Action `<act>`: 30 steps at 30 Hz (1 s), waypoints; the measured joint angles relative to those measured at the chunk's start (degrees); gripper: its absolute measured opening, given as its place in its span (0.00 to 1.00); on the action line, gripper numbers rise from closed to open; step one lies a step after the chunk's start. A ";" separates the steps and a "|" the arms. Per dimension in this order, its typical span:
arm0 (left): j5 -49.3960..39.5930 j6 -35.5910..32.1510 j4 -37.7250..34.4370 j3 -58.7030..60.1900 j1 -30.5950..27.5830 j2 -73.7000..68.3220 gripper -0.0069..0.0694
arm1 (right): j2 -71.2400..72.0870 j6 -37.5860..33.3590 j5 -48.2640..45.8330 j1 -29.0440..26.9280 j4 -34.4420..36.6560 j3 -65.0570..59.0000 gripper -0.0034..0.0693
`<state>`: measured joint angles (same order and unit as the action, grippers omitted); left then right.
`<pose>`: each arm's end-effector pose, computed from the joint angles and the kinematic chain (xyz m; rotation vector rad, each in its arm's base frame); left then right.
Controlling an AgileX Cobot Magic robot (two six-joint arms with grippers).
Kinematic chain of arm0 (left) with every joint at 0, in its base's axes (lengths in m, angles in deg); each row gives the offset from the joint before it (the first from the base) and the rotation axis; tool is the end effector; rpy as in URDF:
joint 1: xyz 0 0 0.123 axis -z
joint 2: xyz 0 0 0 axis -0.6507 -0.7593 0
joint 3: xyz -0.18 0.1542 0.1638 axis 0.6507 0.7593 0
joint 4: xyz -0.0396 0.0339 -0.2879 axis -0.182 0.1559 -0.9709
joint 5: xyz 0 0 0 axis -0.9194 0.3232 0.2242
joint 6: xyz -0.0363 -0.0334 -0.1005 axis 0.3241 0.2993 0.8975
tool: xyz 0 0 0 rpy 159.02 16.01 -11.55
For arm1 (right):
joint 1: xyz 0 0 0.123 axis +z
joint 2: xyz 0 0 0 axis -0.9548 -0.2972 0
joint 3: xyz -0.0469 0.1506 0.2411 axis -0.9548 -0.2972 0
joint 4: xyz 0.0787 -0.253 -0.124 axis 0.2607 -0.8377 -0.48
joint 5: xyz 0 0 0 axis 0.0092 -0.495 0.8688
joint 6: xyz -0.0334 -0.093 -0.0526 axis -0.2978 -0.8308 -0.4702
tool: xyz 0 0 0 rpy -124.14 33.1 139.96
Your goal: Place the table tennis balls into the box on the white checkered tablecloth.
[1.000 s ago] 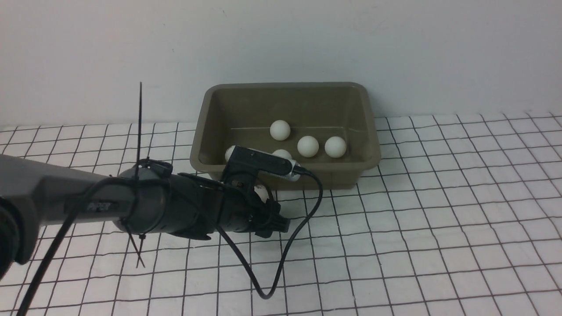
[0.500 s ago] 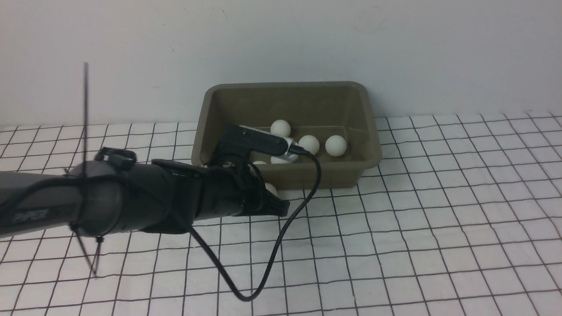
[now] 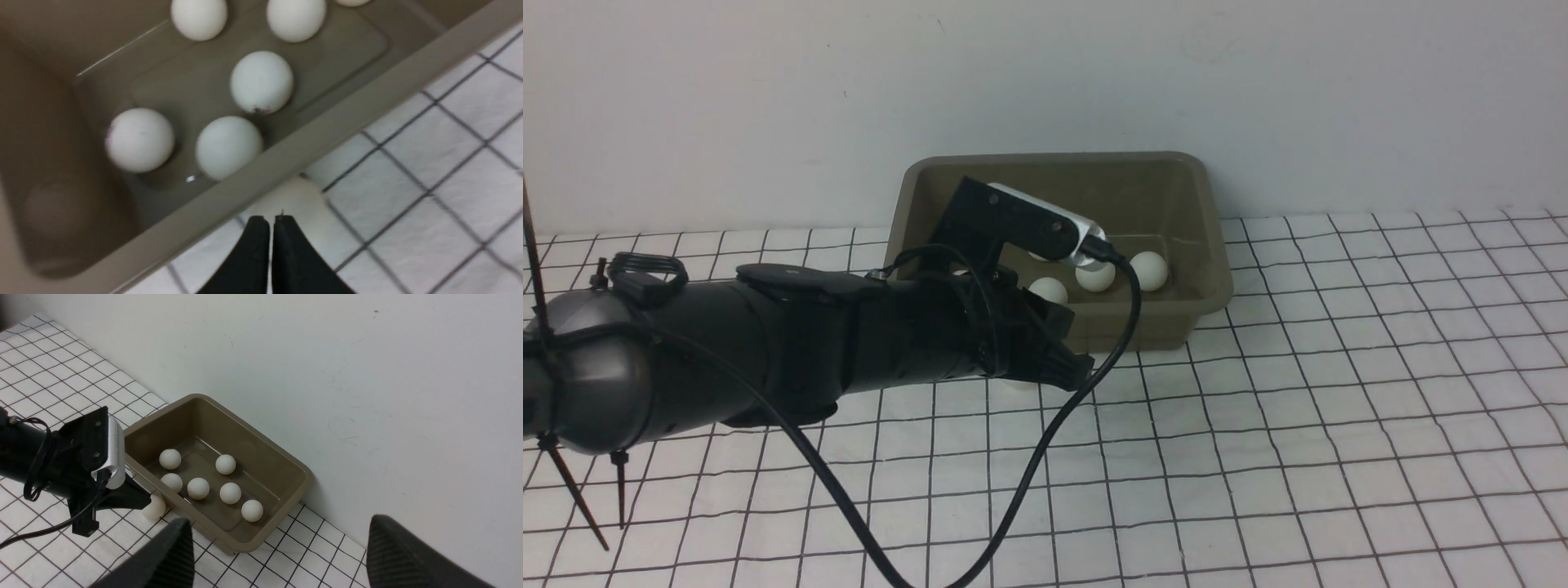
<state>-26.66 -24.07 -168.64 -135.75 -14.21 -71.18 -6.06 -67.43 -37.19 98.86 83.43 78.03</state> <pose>0.3617 -0.1769 0.1583 0.6321 2.1751 -0.1594 0.1504 0.0766 0.5433 -0.7867 1.8734 0.1059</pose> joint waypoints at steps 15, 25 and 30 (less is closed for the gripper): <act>-59.04 3.76 19.77 -0.23 0.06 2.75 0.09 | 0.00 0.00 0.14 0.00 -0.32 0.00 0.75; -51.15 48.96 57.41 -0.17 -0.36 3.13 0.09 | 0.00 0.00 0.14 0.00 -0.50 0.00 0.75; -32.02 66.77 62.18 -0.17 -1.07 3.13 0.10 | 0.00 0.00 0.14 0.00 -0.11 0.00 0.75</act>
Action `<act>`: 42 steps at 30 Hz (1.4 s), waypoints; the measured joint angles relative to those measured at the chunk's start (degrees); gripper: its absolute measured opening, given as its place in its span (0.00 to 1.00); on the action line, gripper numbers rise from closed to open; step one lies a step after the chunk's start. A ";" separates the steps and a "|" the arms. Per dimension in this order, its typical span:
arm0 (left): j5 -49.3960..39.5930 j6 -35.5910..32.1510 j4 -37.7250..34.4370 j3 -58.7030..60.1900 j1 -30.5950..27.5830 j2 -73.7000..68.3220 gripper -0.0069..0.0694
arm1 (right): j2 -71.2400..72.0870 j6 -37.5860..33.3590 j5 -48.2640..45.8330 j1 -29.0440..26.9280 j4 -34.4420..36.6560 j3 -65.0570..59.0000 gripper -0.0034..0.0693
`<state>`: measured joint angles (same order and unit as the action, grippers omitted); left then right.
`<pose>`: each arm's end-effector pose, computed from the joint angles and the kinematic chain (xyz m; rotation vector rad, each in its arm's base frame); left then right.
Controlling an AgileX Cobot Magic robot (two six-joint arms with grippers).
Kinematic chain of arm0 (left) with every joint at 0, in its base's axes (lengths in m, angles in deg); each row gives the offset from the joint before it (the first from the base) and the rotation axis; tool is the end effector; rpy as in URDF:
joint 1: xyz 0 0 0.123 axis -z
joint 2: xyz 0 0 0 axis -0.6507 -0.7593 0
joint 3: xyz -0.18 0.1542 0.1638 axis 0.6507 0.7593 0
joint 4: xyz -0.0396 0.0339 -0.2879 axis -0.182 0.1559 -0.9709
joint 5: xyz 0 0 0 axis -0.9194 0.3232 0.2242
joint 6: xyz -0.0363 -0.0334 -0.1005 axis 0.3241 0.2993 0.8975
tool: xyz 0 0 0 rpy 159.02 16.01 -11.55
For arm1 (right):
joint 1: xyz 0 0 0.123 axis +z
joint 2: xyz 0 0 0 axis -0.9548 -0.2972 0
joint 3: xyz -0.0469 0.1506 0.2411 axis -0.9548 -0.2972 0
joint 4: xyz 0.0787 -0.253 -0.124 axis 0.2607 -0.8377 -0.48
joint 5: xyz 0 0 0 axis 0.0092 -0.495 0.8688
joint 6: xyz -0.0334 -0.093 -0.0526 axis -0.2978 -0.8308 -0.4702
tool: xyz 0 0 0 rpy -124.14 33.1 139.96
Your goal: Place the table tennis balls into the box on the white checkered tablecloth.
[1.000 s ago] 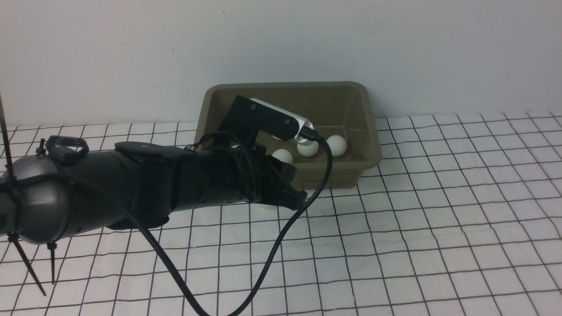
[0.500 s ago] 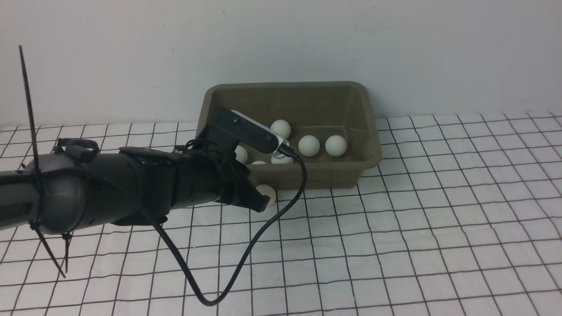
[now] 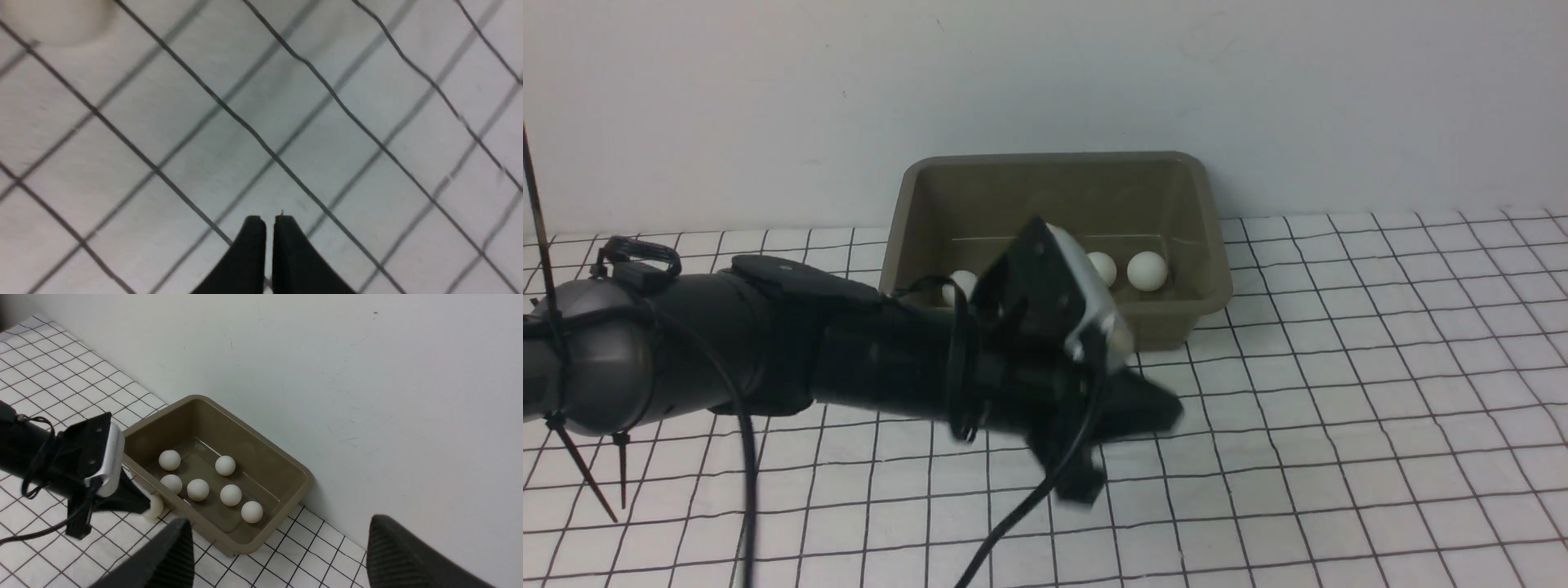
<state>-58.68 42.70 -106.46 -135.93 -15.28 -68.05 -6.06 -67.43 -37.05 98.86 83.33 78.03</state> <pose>0.3118 -0.1859 0.1539 0.8215 2.5253 -0.5270 0.1506 0.0765 0.5435 -0.7853 1.8713 0.1039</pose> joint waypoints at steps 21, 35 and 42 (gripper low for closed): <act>23.46 3.77 -7.15 0.09 -0.06 -1.21 0.63 | 0.00 -0.21 0.07 0.00 0.14 0.00 0.75; 25.03 3.46 -13.93 0.30 1.60 -3.51 0.70 | 0.00 -0.79 0.56 0.00 0.14 0.00 0.75; 34.11 2.64 -14.52 1.76 4.87 -5.25 0.70 | 0.00 -1.19 1.38 0.00 0.14 0.00 0.75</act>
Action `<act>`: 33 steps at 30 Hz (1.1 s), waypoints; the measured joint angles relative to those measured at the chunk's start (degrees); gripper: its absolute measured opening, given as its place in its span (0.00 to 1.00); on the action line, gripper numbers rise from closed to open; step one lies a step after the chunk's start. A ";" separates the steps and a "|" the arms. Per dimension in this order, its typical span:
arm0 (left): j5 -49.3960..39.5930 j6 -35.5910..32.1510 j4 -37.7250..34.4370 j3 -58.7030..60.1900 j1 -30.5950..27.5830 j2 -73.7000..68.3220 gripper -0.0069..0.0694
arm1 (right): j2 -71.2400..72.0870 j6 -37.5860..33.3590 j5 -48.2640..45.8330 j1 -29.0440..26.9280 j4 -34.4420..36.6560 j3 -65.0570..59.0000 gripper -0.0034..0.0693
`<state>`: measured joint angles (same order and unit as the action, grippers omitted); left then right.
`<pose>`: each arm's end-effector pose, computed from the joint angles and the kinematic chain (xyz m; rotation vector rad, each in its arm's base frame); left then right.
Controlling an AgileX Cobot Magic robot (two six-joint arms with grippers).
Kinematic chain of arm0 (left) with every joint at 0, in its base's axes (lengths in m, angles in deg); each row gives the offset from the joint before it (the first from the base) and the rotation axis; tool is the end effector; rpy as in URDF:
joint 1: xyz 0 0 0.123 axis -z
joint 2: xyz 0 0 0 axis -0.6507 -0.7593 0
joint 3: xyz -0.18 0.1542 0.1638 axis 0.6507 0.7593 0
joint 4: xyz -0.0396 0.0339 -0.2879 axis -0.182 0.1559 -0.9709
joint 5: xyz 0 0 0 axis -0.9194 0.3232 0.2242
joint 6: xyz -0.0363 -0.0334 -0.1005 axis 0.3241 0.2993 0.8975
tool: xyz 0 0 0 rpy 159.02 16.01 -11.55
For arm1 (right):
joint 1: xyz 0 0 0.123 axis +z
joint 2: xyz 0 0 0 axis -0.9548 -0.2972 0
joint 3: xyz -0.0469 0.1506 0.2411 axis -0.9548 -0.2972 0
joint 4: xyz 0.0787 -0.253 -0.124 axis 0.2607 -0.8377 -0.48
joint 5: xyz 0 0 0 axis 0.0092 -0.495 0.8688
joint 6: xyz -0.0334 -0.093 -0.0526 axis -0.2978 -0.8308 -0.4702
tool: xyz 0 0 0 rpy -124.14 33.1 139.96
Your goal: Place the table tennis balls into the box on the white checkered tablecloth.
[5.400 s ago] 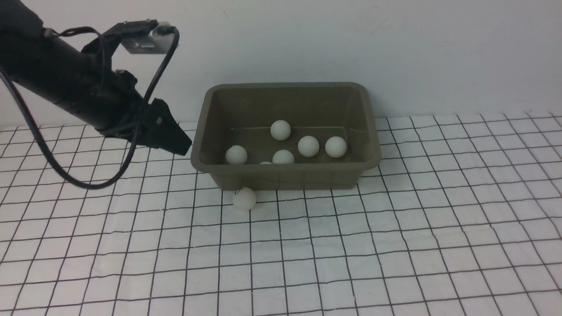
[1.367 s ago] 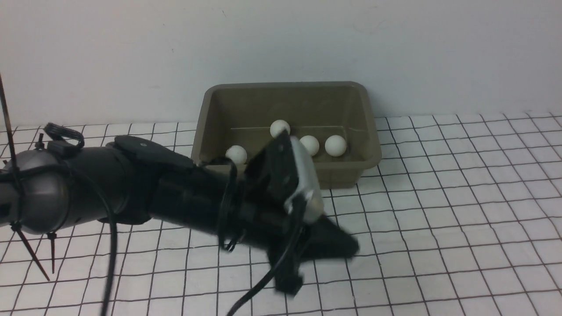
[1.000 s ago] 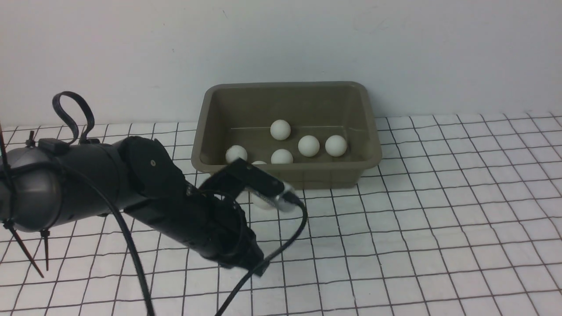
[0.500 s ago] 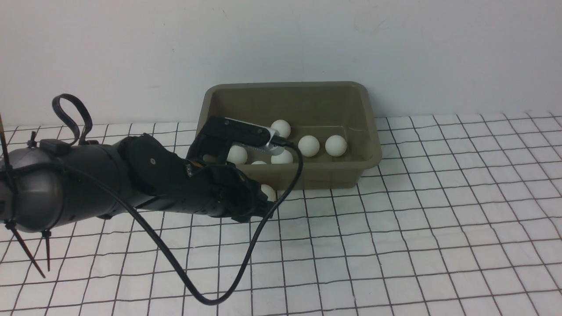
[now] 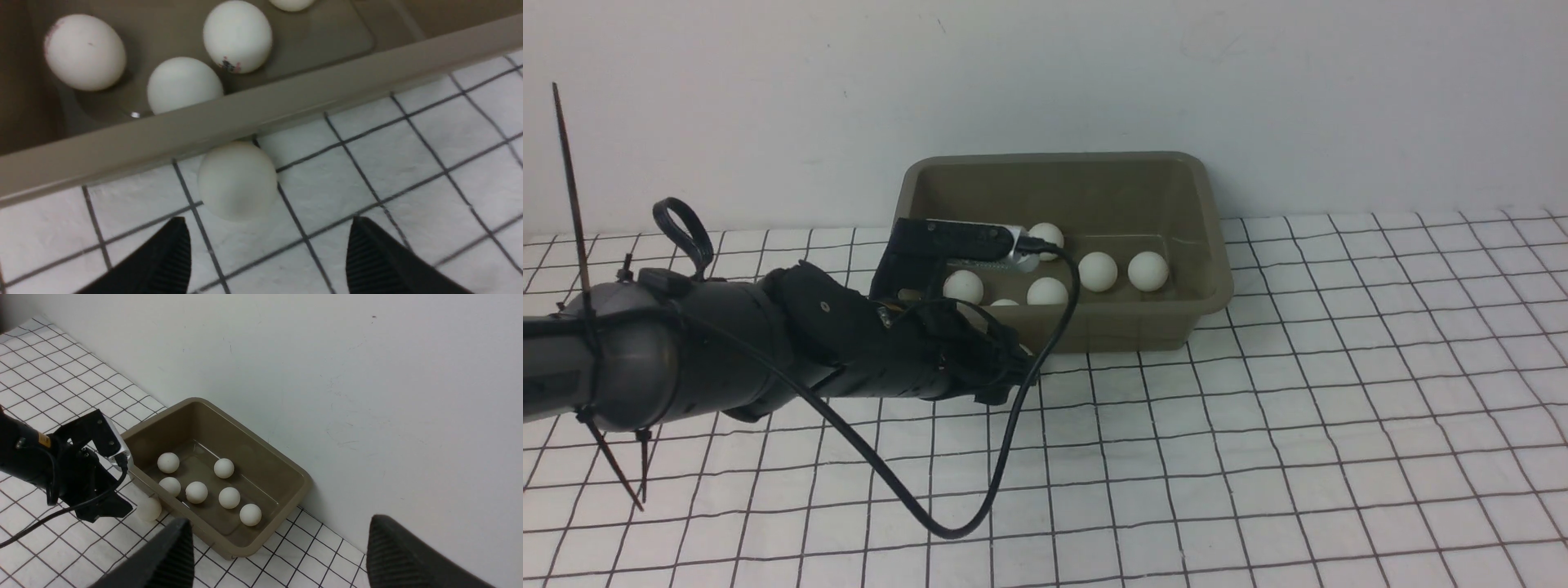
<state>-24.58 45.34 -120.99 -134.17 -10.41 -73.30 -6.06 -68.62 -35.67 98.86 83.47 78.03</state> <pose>0.3477 -0.1965 0.1381 0.2793 2.2934 -0.3575 0.1516 0.0772 0.5459 -0.7953 1.8405 0.0946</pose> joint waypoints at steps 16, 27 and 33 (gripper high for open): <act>22.81 -0.20 -0.59 2.36 6.18 -5.90 0.70 | 0.00 -0.31 0.72 0.00 -0.13 0.00 0.75; 23.74 5.36 1.14 2.36 6.36 -9.44 0.70 | 0.00 -0.53 1.72 0.00 -0.13 0.00 0.75; 25.28 12.51 6.76 2.36 6.36 -12.29 0.70 | 0.00 -0.54 2.03 0.00 -0.13 0.00 0.75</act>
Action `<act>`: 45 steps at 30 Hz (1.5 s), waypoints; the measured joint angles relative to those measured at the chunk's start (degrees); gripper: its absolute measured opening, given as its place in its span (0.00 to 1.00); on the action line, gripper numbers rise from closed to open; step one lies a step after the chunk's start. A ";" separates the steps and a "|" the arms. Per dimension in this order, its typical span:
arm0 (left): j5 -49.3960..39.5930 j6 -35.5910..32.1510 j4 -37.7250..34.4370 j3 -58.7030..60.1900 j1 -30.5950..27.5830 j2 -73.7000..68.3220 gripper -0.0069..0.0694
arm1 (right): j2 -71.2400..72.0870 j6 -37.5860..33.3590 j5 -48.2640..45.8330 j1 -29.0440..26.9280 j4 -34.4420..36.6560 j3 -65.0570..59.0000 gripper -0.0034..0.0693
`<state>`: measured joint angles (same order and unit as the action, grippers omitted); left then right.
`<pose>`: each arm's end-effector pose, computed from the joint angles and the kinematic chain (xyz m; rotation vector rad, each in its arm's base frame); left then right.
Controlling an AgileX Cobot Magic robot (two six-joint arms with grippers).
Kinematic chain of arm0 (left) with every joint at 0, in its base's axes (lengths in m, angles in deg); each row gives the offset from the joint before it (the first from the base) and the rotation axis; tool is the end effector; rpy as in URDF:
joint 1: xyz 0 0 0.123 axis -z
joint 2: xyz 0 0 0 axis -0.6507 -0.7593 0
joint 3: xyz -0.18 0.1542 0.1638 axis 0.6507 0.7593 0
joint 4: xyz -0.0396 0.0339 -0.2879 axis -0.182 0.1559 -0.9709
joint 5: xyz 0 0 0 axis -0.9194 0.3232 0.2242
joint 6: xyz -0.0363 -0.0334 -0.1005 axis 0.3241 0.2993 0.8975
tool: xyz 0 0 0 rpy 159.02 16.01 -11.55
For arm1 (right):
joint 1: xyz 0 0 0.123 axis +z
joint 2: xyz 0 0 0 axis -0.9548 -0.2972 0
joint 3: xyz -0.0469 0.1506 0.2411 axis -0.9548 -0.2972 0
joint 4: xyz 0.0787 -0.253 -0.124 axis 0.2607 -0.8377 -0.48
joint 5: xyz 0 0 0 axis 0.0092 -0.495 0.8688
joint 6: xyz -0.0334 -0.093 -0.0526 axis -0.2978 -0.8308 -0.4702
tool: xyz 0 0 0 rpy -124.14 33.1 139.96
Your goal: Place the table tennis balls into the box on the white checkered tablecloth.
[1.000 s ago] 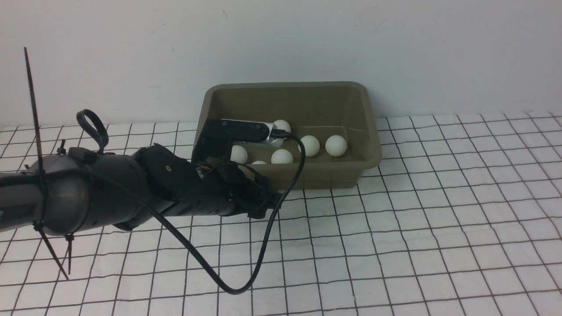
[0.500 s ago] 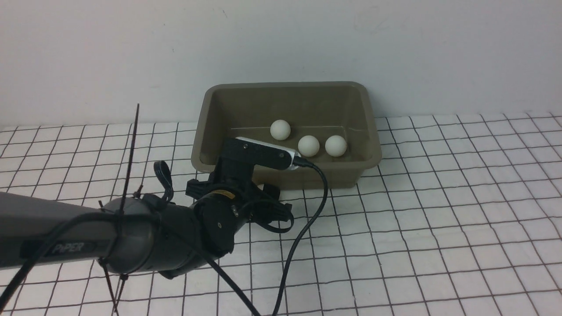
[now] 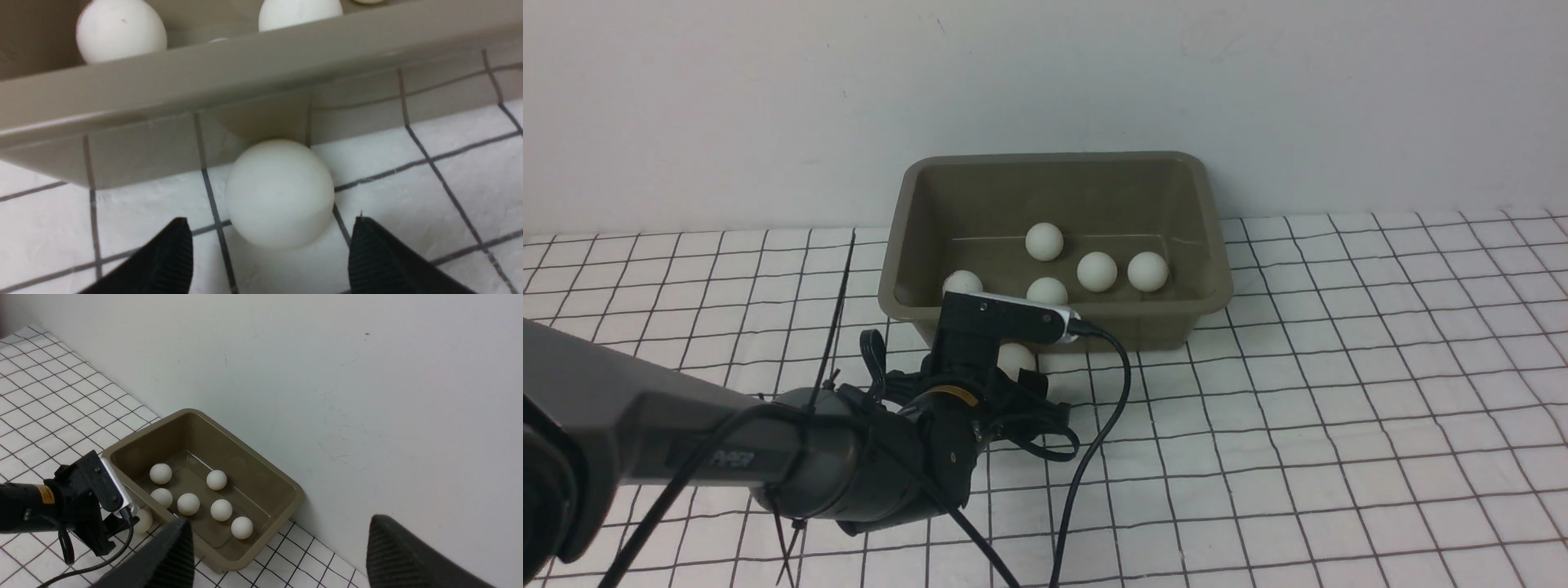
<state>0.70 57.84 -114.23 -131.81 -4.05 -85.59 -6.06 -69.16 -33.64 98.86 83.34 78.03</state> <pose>0.3450 -0.2089 0.0723 0.1768 2.1622 -0.1564 0.1531 0.0776 0.5496 -0.7888 1.8045 0.0871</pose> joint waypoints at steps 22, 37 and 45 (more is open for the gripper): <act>8.34 8.85 5.29 0.00 0.42 -2.65 0.20 | 0.00 -0.06 0.07 0.00 0.16 0.00 0.75; -0.32 6.34 5.19 10.52 2.36 16.15 0.09 | -0.05 -0.06 0.07 0.00 0.16 0.00 0.75; 0.20 2.03 8.42 12.58 1.99 29.68 0.09 | -0.05 -0.06 0.07 0.00 0.23 0.00 0.75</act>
<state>0.90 59.88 -105.81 -119.24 -2.06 -55.91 -6.11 -69.22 -33.57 98.86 83.58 78.03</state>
